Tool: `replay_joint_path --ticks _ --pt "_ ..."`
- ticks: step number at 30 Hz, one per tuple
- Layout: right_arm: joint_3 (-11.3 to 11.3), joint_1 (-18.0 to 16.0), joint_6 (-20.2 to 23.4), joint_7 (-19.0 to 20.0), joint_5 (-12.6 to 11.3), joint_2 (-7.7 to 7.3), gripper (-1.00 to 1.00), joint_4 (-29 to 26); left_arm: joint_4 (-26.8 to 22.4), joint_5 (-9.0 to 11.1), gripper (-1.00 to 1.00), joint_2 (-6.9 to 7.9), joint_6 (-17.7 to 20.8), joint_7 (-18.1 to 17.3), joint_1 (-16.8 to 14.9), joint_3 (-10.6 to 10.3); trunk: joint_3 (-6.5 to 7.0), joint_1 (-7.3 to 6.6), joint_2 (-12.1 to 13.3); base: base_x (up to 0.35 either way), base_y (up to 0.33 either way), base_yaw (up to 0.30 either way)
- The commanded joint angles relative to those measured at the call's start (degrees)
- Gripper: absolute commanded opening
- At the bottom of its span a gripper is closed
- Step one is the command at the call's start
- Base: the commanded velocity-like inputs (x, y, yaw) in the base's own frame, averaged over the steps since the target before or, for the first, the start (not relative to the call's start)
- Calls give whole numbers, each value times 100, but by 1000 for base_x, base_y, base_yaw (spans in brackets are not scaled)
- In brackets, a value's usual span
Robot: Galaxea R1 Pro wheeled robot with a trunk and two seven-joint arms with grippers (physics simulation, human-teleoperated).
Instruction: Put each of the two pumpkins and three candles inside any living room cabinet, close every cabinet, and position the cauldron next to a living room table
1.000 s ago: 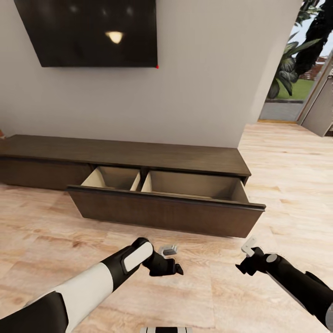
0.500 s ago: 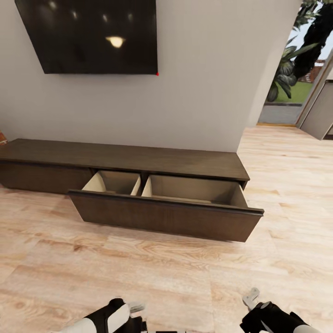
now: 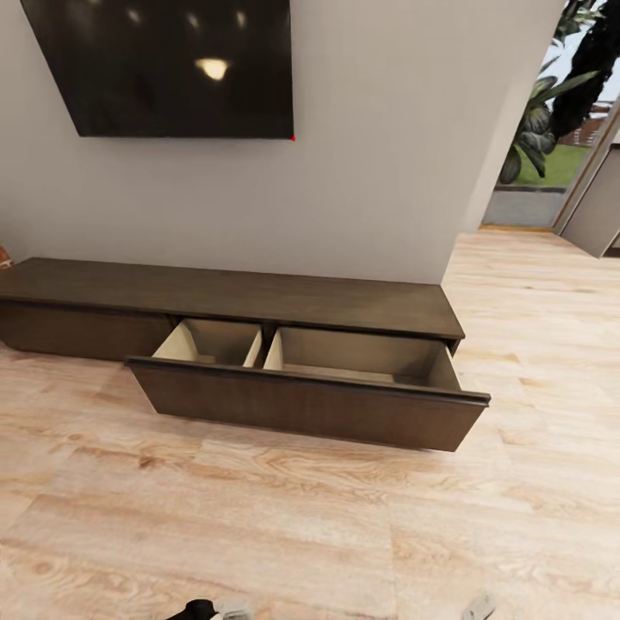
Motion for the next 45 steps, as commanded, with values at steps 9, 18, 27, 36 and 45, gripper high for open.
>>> replay_joint_path --ticks 9,18,27,36,45 --pt "-7 181 -226 -8 -21 96 100 33 146 4 100 60 -11 0 193 -77 80 -198 362 0 0 0" --pt "-20 189 -247 -8 -21 81 100 38 575 31 100 73 -31 24 207 -75 214 -396 723 0 0 21" --pt "-38 189 -364 -9 -21 66 100 41 843 48 100 86 -469 44 207 -64 311 -572 1044 0 0 199" --pt "-59 189 -503 -26 -21 78 100 43 857 53 100 87 -525 44 207 -61 310 -572 1044 0 0 285" --pt "-55 189 -503 -21 -21 81 100 43 858 48 100 92 -766 44 207 -61 310 -572 1044 0 0 289"
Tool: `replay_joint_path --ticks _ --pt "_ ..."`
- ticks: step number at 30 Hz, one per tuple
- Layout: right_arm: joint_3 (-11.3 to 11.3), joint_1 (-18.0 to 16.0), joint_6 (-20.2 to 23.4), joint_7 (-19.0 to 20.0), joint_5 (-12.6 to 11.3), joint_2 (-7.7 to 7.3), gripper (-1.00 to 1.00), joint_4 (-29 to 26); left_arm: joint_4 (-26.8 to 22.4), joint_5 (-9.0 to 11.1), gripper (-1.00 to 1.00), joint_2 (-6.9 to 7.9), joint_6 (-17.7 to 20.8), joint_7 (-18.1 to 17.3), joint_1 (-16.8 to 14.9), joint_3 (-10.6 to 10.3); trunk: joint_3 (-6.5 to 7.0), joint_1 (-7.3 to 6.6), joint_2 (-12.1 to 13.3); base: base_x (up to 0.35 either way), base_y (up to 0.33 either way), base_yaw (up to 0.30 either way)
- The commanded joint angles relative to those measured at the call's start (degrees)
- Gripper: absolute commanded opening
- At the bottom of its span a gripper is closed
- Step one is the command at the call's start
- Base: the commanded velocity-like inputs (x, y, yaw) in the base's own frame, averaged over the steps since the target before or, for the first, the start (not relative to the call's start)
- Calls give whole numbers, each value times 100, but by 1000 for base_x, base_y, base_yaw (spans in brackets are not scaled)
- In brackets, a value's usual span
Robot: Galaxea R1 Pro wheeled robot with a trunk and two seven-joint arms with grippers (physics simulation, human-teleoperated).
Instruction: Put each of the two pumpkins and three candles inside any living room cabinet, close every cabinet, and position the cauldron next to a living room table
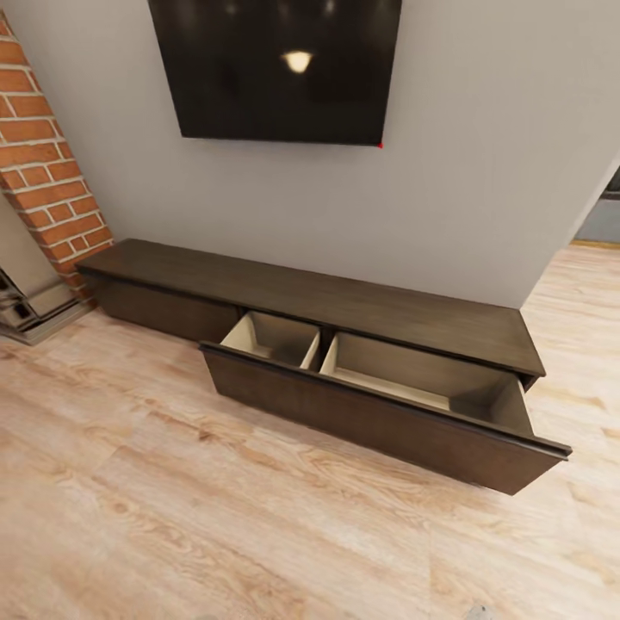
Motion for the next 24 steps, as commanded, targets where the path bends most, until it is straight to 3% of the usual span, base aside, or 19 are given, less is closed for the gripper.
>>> replay_joint_path --ticks 1,24 --pt "0 0 0 1 0 0 100 0 0 0 100 1 -4 0 0 0 0 0 0 0 0 289" --pt "0 18 0 4 0 -9 100 0 0 0 100 4 -11 0 0 0 0 0 0 0 0 289"
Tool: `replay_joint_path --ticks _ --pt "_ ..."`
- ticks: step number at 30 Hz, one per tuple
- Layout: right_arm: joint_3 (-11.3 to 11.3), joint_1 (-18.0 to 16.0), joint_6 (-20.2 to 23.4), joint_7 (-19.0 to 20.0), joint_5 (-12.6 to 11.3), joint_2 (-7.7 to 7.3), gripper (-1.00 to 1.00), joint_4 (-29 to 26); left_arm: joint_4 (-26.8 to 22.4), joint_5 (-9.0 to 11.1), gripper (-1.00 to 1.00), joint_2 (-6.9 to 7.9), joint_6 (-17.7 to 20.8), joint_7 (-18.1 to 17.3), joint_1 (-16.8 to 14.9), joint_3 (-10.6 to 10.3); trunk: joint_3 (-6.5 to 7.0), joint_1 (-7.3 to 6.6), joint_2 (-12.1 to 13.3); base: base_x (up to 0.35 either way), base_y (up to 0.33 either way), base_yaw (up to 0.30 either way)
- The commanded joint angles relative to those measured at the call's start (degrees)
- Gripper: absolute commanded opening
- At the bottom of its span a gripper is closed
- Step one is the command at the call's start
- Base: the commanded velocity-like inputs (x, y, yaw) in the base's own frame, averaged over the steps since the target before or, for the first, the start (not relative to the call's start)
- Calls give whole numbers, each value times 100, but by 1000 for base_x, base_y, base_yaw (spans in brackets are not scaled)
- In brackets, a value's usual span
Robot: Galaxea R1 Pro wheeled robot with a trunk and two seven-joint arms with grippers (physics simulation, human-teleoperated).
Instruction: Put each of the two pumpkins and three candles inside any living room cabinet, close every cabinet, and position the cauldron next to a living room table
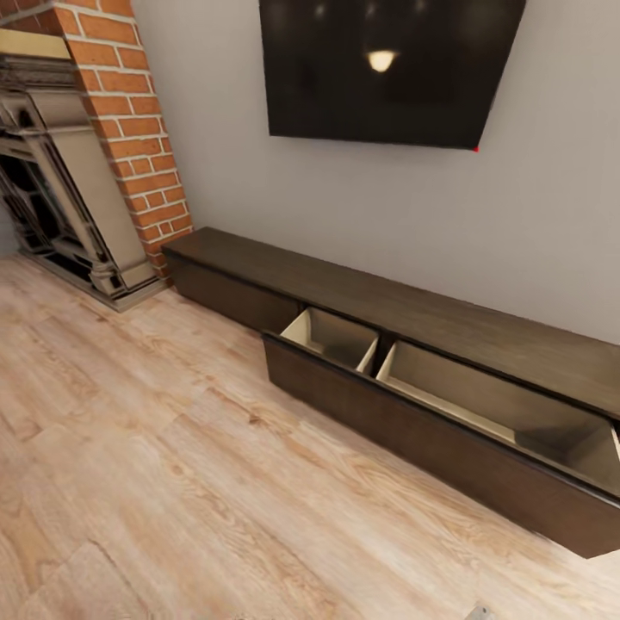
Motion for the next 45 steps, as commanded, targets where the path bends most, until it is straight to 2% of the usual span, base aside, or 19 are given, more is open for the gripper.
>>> replay_joint_path --ticks 1,12,25,45 --pt "0 0 0 0 0 0 100 0 0 0 100 0 -1 -4 0 0 0 0 0 0 0 289" --pt "0 0 0 0 0 0 100 2 -5 -15 100 -6 -7 -16 0 0 0 0 0 0 -21 289" --pt "-1 0 0 0 0 0 100 3 -7 -12 100 -6 -7 -18 0 0 0 0 0 0 -277 289" --pt "0 0 0 0 0 7 100 8 0 -9 100 -3 -7 -15 0 0 0 0 0 0 -12 289"
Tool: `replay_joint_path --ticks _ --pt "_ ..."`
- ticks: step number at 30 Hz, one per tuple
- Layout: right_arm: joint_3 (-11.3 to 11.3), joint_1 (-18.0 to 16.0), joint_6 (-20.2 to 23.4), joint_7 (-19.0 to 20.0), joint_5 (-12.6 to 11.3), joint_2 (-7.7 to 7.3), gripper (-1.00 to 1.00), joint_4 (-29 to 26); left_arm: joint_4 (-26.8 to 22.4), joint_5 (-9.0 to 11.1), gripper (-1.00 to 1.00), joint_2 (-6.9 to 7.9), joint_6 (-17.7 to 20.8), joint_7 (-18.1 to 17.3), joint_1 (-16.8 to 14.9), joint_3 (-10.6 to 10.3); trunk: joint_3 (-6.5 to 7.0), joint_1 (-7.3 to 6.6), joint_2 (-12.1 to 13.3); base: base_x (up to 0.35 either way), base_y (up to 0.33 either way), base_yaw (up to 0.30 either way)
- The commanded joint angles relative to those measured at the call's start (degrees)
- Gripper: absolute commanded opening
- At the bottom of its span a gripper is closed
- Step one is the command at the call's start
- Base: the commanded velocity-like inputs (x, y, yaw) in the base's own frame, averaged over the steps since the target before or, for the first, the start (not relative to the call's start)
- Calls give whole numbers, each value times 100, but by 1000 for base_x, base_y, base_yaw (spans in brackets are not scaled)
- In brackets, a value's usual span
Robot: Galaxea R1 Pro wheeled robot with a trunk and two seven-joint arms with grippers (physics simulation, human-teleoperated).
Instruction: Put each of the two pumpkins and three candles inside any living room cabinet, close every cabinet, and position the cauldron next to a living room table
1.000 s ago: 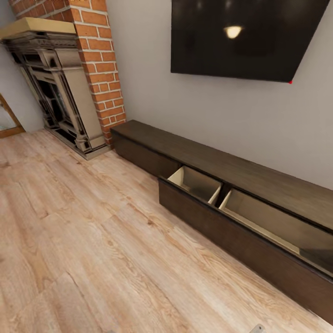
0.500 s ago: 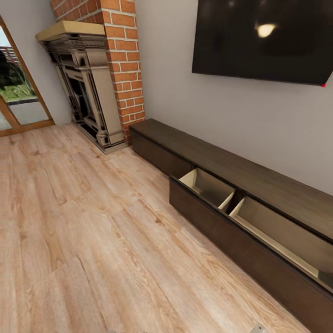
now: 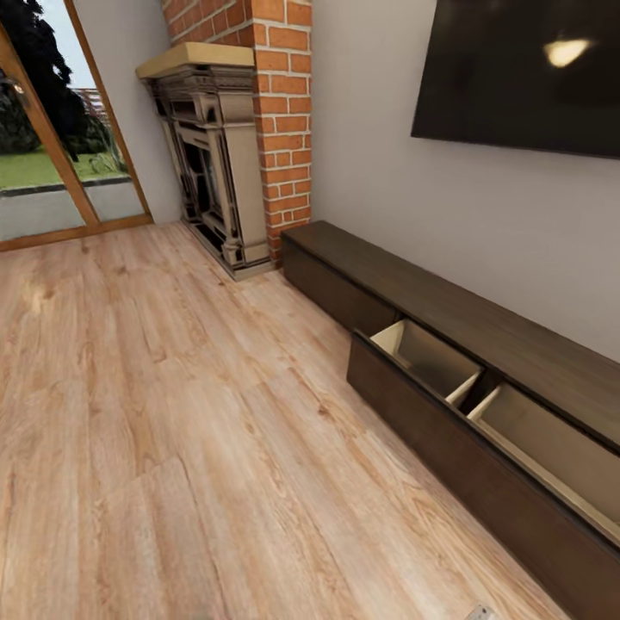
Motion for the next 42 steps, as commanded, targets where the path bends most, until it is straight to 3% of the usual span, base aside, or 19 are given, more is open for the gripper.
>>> replay_joint_path --ticks 1,42 --pt "0 0 0 0 0 1 100 0 0 0 100 -2 0 0 0 0 0 0 0 0 0 289" --pt "0 0 0 0 0 10 100 0 0 0 100 3 0 6 0 0 0 0 0 0 0 289"
